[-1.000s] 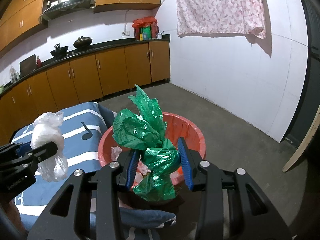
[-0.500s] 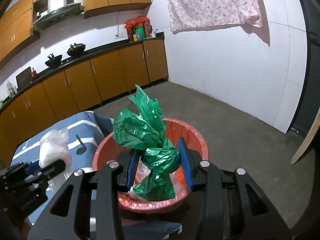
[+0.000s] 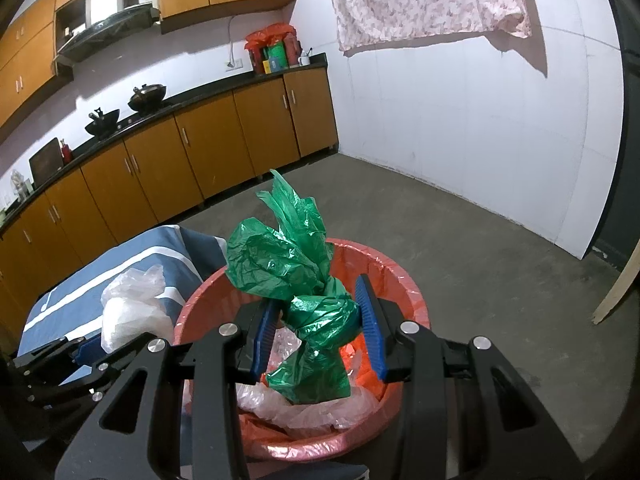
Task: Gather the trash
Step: 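Carry the green and clear bags over the orange basket and release both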
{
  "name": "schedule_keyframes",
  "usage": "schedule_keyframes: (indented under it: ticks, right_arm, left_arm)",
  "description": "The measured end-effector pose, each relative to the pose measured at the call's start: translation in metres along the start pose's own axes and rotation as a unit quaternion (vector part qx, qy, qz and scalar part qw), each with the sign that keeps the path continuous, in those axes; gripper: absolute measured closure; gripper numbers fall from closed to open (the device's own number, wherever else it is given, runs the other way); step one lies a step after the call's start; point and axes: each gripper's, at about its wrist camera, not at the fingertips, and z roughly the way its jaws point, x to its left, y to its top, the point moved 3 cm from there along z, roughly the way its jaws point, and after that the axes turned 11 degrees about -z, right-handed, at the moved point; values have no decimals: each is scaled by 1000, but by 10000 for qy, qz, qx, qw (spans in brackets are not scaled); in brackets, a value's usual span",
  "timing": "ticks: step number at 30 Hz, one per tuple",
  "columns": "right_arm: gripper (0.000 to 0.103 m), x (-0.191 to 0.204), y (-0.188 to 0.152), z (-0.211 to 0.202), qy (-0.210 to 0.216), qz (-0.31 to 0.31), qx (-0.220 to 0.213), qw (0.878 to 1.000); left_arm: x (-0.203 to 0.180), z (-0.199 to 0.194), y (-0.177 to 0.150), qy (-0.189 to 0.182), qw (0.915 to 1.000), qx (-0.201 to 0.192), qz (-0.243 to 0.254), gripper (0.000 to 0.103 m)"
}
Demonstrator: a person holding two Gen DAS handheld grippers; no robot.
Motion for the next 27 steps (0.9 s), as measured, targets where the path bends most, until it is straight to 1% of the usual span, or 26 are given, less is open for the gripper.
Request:
schedule_keyframes:
  ticks: [5, 9, 11, 12, 13, 14, 17, 20, 27]
  right_arm:
    - [64, -3, 2, 15, 61, 89, 61, 9999]
    - [61, -10, 8, 24, 200, 316, 38, 9993]
    - [53, -15, 11, 26, 233, 393, 7, 9990]
    - [46, -16, 11, 25, 227, 411, -14, 9989]
    - [42, -17, 11, 24, 223, 436, -48, 9988]
    - [41, -19, 11, 23, 211, 452, -72, 9987]
    - [40, -22, 7, 19, 181, 474, -71, 9987]
    - [35, -22, 1, 12, 142, 481, -77, 9987]
    - [17, -21, 0, -12, -60, 434, -269, 9987]
  left_arm:
    - [-4, 15, 2, -22, 10000, 78, 24, 67]
    - [-6, 28, 6, -64, 9999, 125, -12, 63]
    - [-5, 32, 6, -80, 9999, 145, -38, 60]
    - [-4, 34, 6, -77, 9998, 153, -43, 57]
    - [-3, 35, 6, -82, 9998, 162, -50, 56]
    - [-1, 36, 5, -81, 9998, 173, -63, 53]
    - [2, 38, 3, -36, 9998, 205, -77, 51]
    - [4, 37, 0, 12, 9997, 233, -96, 46]
    - [3, 17, -1, 183, 9998, 18, -6, 33]
